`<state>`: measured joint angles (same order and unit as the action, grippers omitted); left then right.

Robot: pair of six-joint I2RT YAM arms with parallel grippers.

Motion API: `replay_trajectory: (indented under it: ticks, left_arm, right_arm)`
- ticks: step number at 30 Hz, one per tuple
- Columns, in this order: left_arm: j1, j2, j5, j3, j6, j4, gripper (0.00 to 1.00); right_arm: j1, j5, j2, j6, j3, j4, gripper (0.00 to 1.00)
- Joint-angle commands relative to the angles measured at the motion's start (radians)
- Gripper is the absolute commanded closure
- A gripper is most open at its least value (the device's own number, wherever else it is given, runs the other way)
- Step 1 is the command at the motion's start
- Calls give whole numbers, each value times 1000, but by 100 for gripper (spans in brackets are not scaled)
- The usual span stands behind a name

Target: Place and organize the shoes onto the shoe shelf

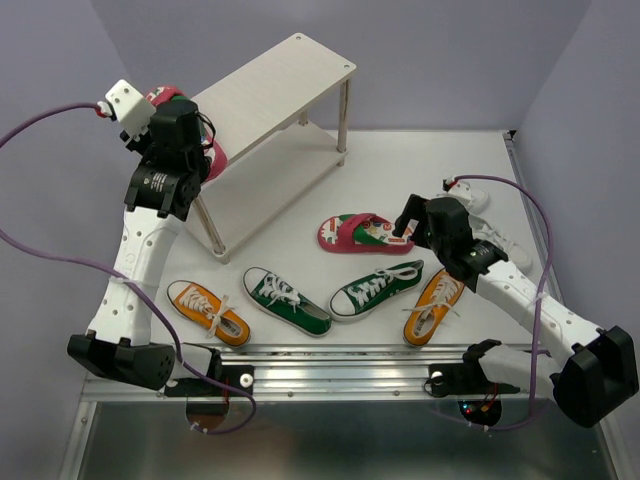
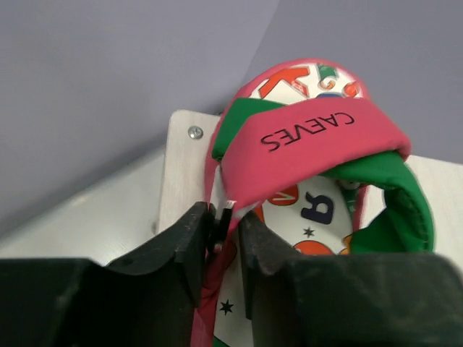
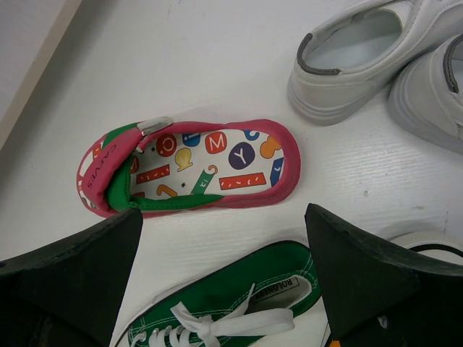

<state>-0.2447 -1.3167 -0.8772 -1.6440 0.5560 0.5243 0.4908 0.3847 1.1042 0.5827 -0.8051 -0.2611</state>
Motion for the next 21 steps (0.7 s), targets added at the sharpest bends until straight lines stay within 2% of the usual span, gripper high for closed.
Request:
replay_trajectory:
  ticks: [1, 2, 5, 10, 13, 16, 17, 21]
  left_arm:
    - [2, 37, -29, 7, 45, -23, 42]
    - [2, 40, -25, 6, 45, -26, 34]
    - [2, 51, 0, 4, 16, -56, 20]
    - [-5, 89, 62, -34, -74, -113, 18]
    - [-59, 111, 46, -81, -137, -142, 18]
    - [-218, 94, -67, -177, -223, -135, 19]
    - [-340, 86, -165, -197, -276, -139, 20]
    - [-614, 18, -324, -255, -405, -184, 21]
  right_arm:
    - [-4, -3, 2, 0, -37, 26, 0]
    - [-4, -4, 3, 2, -37, 28, 0]
    - [-4, 2, 6, -3, -34, 31, 0]
    - [-4, -4, 3, 9, -11, 29, 0]
    - [-4, -6, -7, 16, -8, 29, 0]
    - [-4, -27, -9, -7, -13, 36, 0]
    - [-4, -30, -10, -18, -16, 37, 0]
    - [-4, -18, -4, -27, -23, 39, 0]
